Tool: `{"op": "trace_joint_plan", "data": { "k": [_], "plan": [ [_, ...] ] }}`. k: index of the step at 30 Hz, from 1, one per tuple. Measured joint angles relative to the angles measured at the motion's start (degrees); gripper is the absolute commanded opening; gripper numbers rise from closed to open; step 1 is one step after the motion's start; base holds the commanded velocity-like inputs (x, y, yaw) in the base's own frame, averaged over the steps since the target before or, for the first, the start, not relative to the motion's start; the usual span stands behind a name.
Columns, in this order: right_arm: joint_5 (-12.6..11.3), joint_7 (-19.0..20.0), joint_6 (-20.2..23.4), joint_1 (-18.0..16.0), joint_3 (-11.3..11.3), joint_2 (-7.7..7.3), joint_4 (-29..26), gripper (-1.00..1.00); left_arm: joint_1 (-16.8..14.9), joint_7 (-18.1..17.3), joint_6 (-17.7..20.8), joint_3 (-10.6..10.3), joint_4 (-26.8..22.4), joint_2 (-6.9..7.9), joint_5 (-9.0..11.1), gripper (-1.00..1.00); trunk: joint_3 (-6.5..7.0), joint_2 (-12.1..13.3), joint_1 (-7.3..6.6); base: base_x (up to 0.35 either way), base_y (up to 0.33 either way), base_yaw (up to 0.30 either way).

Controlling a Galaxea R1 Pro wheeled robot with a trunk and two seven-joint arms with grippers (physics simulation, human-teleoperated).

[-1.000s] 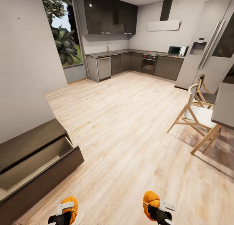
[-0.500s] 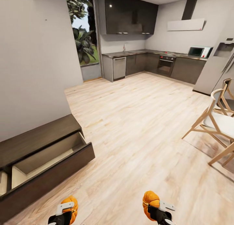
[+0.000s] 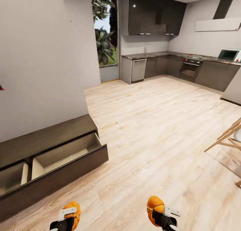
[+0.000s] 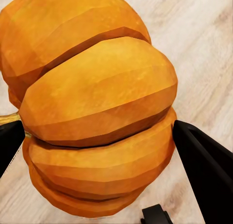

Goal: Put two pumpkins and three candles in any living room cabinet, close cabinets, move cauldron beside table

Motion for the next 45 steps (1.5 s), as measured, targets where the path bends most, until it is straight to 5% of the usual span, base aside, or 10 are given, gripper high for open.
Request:
{"op": "trace_joint_plan", "data": {
  "k": [45],
  "plan": [
    [0.1,0.0,0.0,0.0,0.0,0.0,0.0,-1.0,0.0,0.0,0.0,0.0,0.0,0.0,0.0,-1.0,0.0,0.0,-0.01,0.193,-0.013,0.29]
  ]
}}
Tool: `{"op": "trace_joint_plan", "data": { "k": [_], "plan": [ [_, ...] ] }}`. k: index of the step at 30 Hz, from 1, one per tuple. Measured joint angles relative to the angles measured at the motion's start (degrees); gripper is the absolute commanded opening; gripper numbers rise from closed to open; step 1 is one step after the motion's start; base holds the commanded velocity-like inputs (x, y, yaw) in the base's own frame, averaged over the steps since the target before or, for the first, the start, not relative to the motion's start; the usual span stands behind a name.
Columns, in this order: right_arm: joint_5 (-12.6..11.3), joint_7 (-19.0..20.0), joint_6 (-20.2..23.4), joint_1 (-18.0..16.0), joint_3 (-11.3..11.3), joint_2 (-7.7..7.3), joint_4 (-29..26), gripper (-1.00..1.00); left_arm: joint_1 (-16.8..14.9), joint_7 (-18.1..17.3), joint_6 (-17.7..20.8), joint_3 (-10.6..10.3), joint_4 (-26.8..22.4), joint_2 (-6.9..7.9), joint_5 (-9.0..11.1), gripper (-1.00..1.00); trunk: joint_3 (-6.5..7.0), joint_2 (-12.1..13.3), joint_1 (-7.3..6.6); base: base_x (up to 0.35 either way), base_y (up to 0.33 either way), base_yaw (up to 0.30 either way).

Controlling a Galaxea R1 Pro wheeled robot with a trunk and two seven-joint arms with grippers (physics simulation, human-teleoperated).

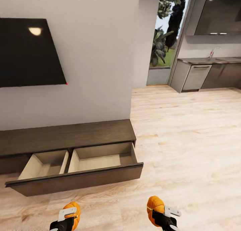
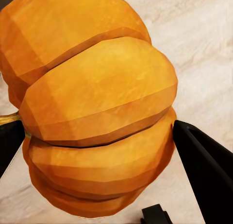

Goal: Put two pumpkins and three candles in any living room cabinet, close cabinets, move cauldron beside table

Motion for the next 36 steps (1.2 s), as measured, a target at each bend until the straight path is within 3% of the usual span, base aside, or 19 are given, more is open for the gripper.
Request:
{"op": "trace_joint_plan", "data": {
  "k": [6,23,36],
  "plan": [
    [0.0,0.1,0.0,0.0,0.0,-0.04,0.0,-1.0,0.0,0.0,0.0,0.0,0.0,0.0,0.0,-1.0,0.0,0.0,-0.01,0.236,0.0,0.19],
    [0.0,0.1,0.0,0.0,0.0,-0.09,-0.1,-1.0,0.0,0.0,0.0,0.0,0.0,-0.01,0.0,-1.0,0.0,0.0,0.0,0.272,0.046,0.004],
    [0.2,0.1,0.0,0.0,0.0,-0.09,-0.1,-1.0,0.0,0.0,-0.1,0.0,0.0,0.01,-0.1,-1.0,0.0,0.0,0.02,0.07,0.065,0.116]
  ]
}}
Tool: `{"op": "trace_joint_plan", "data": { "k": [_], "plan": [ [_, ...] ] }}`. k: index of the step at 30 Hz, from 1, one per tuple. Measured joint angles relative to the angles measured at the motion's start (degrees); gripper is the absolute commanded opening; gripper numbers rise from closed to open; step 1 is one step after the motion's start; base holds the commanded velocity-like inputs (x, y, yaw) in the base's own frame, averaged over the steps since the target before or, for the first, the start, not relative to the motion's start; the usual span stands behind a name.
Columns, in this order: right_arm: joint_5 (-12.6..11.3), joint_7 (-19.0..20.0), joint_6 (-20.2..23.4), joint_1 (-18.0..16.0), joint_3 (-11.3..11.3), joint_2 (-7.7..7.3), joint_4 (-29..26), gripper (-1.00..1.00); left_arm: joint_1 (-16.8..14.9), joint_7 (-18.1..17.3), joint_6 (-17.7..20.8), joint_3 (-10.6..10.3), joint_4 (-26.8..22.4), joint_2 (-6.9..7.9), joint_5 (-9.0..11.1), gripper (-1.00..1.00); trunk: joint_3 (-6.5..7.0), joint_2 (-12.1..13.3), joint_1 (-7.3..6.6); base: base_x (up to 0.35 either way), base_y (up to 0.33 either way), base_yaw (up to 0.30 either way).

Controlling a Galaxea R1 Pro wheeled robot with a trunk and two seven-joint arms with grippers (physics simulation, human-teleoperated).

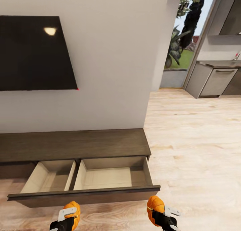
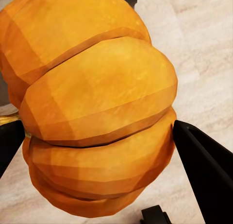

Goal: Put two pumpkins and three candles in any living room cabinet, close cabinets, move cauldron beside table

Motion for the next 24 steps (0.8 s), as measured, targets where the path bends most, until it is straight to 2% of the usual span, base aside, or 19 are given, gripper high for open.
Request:
{"op": "trace_joint_plan", "data": {
  "k": [2,24],
  "plan": [
    [0.0,0.0,0.0,0.0,0.0,0.0,0.0,-1.0,0.0,0.1,0.0,0.0,0.0,-0.01,0.0,-1.0,0.0,0.0,0.0,0.001,0.001,0.024],
    [0.0,0.6,0.2,0.0,0.0,-0.09,-0.1,-1.0,0.0,0.7,0.1,0.1,-0.1,-0.11,0.6,-1.0,3.95,8.8,-4.83,0.0,0.0,0.001]
  ]
}}
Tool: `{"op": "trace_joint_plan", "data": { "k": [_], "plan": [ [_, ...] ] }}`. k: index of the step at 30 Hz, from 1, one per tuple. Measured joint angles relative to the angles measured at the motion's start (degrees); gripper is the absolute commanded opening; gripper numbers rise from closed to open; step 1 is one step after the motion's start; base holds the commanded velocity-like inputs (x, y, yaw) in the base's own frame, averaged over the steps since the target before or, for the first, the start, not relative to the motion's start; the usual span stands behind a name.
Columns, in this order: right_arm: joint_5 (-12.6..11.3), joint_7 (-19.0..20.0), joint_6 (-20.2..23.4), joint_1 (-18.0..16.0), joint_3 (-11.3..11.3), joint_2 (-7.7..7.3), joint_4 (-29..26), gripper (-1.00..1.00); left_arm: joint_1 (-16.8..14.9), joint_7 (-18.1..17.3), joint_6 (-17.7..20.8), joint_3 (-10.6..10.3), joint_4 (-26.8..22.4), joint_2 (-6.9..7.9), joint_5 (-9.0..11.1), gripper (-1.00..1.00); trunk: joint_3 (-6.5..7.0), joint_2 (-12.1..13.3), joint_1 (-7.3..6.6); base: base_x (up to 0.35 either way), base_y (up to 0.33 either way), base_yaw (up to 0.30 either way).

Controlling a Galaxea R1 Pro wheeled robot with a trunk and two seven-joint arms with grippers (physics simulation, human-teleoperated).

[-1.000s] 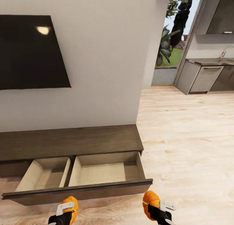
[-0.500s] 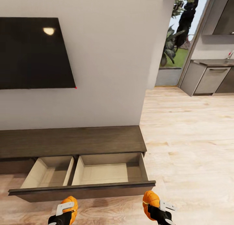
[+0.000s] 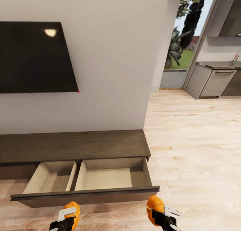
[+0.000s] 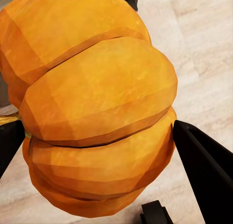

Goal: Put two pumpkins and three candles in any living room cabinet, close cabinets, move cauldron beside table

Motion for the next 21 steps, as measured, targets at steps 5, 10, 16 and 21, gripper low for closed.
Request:
{"op": "trace_joint_plan", "data": {
  "k": [5,10,16,21],
  "plan": [
    [-0.1,-0.1,0.0,0.0,0.0,0.07,-0.5,-1.0,0.0,0.0,0.2,0.0,0.0,0.0,0.1,-1.0,0.9,2.0,-1.1,0.0,0.0,0.0],
    [-0.1,-0.2,0.1,0.0,0.0,0.0,-0.6,-1.0,0.0,-1.0,1.0,0.6,0.0,0.15,0.2,-1.0,1.8,4.0,-2.2,0.0,0.0,0.0],
    [-0.1,-0.2,0.1,0.0,0.0,0.0,-0.6,-1.0,0.0,-1.2,3.6,0.7,-0.1,0.6,0.3,-1.0,2.87,6.4,-3.52,0.0,0.0,0.0],
    [-0.1,-0.2,0.1,0.0,0.0,0.08,-0.6,-1.0,-0.4,-2.0,13.1,0.6,-1.1,0.99,0.2,-1.0,3.77,8.4,-4.62,0.0,0.0,0.0]
  ]
}}
